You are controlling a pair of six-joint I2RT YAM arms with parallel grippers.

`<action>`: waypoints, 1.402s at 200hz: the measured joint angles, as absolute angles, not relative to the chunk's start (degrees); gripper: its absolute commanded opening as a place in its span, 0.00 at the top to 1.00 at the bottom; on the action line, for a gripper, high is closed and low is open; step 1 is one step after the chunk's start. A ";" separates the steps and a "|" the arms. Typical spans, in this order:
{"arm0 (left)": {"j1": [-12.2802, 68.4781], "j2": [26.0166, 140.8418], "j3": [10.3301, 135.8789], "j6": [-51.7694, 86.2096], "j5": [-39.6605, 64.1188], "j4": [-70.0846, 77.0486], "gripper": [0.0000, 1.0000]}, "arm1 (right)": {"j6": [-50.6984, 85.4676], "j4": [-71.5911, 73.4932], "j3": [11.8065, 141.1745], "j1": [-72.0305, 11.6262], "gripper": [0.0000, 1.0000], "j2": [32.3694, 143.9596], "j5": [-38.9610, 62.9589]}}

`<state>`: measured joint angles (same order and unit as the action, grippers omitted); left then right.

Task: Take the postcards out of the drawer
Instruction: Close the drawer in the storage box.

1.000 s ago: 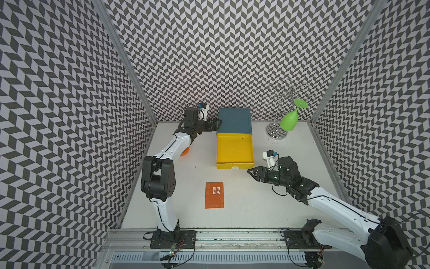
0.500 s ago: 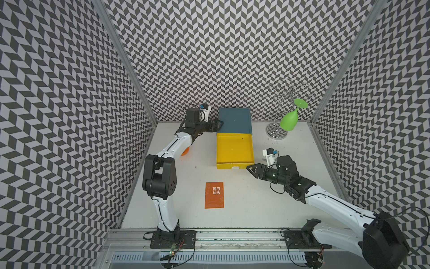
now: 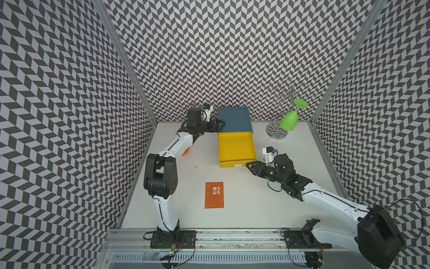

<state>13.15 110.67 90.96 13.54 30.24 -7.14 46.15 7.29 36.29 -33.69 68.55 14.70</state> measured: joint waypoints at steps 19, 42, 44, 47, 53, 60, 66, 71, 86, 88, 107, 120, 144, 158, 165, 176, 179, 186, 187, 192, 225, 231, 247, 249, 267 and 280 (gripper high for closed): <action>13.15 110.67 90.96 13.54 30.35 -7.14 0.16 | 46.13 7.51 37.45 -33.69 0.50 69.58 13.93; 13.15 110.69 90.96 13.52 30.44 -7.14 0.16 | 46.09 8.91 38.46 -33.69 0.50 70.70 13.06; 13.15 110.69 90.96 13.52 30.44 -7.16 0.16 | 46.11 9.08 38.50 -33.69 0.50 70.78 13.02; 13.17 110.69 90.96 13.52 30.44 -7.16 0.16 | 46.06 9.23 38.54 -33.69 0.50 70.89 12.78; 13.17 110.69 90.96 13.50 30.48 -7.16 0.16 | 46.09 9.54 38.72 -33.69 0.50 71.09 12.58; 13.17 110.69 90.96 13.47 30.52 -7.16 0.16 | 46.06 9.76 38.94 -33.69 0.50 71.33 12.16; 13.15 110.69 90.96 13.45 30.55 -7.18 0.16 | 46.06 10.04 39.07 -33.69 0.50 71.53 11.94; 13.15 110.69 90.96 13.37 30.55 -7.20 0.16 | 46.06 10.33 39.13 -33.69 0.50 71.70 11.73; 13.17 110.69 90.98 13.10 30.61 -7.22 0.16 | 46.02 10.94 39.53 -33.69 0.50 72.42 11.14; 13.15 110.69 90.98 13.08 30.63 -7.22 0.16 | 46.02 10.96 39.59 -33.69 0.50 72.49 11.07; 13.15 110.72 90.98 12.84 30.79 -7.25 0.17 | 45.93 11.92 40.36 -33.69 0.50 73.95 10.46; 13.15 110.76 91.00 12.64 30.96 -7.25 0.17 | 45.93 12.49 40.88 -33.69 0.50 75.02 10.22; 13.15 111.00 91.29 12.36 31.53 -7.27 0.17 | 45.95 13.80 41.85 -33.69 0.50 77.10 9.87; 13.15 111.11 91.44 12.14 31.79 -7.33 0.17 | 45.98 14.87 42.89 -33.69 0.50 78.63 9.43; 13.15 111.20 91.55 12.01 31.97 -7.35 0.17 | 45.98 15.49 43.48 -33.69 0.50 79.42 9.06; 13.15 111.35 91.64 11.94 32.32 -7.33 0.17 | 46.00 16.32 44.47 -33.69 0.50 80.62 8.38; 13.15 111.37 91.64 11.94 32.40 -7.33 0.17 | 46.06 16.53 44.77 -33.67 0.50 80.99 8.25; 13.15 111.39 91.64 11.86 32.51 -7.31 0.17 | 46.13 17.08 45.52 -33.61 0.50 81.89 7.86; 13.15 111.39 91.64 11.86 32.51 -7.33 0.17 | 46.13 17.15 45.69 -33.61 0.50 82.04 7.77; 13.15 111.39 91.64 11.81 32.53 -7.33 0.17 | 46.17 17.54 46.30 -33.56 0.50 82.76 7.46; 13.15 111.39 91.64 11.57 32.75 -7.33 0.18 | 47.03 20.62 50.13 -32.88 0.50 88.03 6.68; 13.15 111.39 91.64 11.55 32.77 -7.33 0.17 | 47.27 21.26 50.61 -32.75 0.50 88.99 6.42; 13.15 111.39 91.64 11.44 32.84 -7.33 0.17 | 48.07 22.63 52.16 -32.36 0.50 91.46 6.15; 13.15 111.39 91.64 11.42 32.86 -7.33 0.17 | 48.10 22.76 52.40 -32.32 0.50 91.77 6.04; 13.15 111.39 91.64 11.40 32.93 -7.35 0.17 | 48.99 23.79 54.43 -32.03 0.50 94.56 5.89; 13.15 111.39 91.61 11.40 33.23 -7.33 0.17 | 49.76 25.06 55.07 -31.94 0.50 95.98 5.74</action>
